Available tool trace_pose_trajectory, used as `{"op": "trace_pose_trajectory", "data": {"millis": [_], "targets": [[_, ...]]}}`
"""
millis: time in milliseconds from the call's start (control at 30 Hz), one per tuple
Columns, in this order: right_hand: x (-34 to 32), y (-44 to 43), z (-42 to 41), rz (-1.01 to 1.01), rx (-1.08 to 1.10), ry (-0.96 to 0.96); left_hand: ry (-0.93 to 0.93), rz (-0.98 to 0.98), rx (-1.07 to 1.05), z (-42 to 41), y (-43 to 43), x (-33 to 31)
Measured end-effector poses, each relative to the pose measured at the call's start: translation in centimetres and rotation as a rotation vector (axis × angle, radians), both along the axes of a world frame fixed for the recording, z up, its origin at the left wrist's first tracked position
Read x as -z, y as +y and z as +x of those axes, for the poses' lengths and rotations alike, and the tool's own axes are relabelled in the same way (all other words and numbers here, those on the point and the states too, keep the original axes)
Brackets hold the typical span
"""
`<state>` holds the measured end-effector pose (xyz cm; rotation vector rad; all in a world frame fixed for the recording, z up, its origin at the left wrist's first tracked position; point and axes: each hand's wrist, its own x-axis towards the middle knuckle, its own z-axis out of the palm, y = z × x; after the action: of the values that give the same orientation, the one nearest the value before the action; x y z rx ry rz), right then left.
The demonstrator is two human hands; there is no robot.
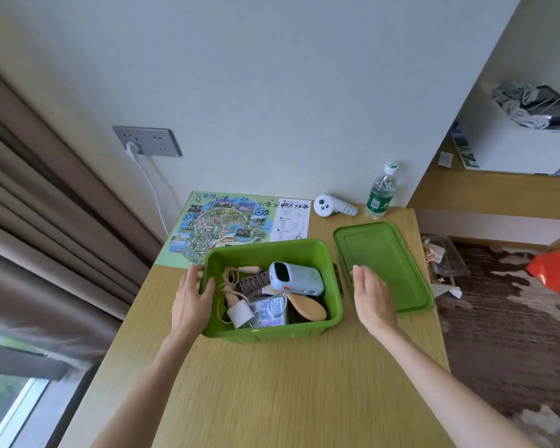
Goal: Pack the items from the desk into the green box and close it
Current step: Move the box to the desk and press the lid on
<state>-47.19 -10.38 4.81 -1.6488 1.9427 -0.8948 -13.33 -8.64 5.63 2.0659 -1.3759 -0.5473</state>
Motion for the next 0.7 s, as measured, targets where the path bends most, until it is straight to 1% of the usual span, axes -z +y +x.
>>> {"op": "trace_pose_trajectory", "data": {"millis": [33, 100, 133, 167, 200, 333, 400, 500, 600, 700], "targets": [[0.8, 0.0, -1.1, 0.039, -0.036, 0.138, 0.005, -0.001, 0.002, 0.0, 0.1, 0.1], [2.7, 0.3, -2.9, 0.256, -0.155, 0.413, 0.009, 0.000, 0.002, 0.1, 0.2, 0.3], [3.6, 0.7, -3.4, 0.367, -0.215, 0.493, 0.010, 0.002, 0.001, 0.1, 0.3, 0.4], [4.4, 1.2, -3.8, 0.436, -0.263, 0.539, 0.010, 0.001, 0.000, 0.1, 0.3, 0.4], [4.9, 1.6, -4.0, 0.446, -0.292, 0.576, 0.010, -0.003, 0.001, 0.1, 0.3, 0.4], [5.6, 2.6, -3.7, 0.360, -0.331, 0.753, 0.001, -0.014, 0.004, 0.1, 0.3, 0.5], [5.8, 3.0, -3.4, 0.354, -0.339, 0.800, -0.002, -0.008, -0.001, 0.2, 0.4, 0.5], [5.9, 3.2, -3.7, 0.332, -0.410, 0.844, -0.005, -0.010, -0.004, 0.2, 0.2, 0.4], [5.2, 3.5, -3.9, 0.251, -0.434, 0.832, -0.017, -0.016, -0.005, 0.1, 0.3, 0.2], [3.1, 3.4, -4.0, 0.074, -0.423, 0.737, -0.028, -0.014, -0.010, 0.1, 0.3, 0.1]]}}
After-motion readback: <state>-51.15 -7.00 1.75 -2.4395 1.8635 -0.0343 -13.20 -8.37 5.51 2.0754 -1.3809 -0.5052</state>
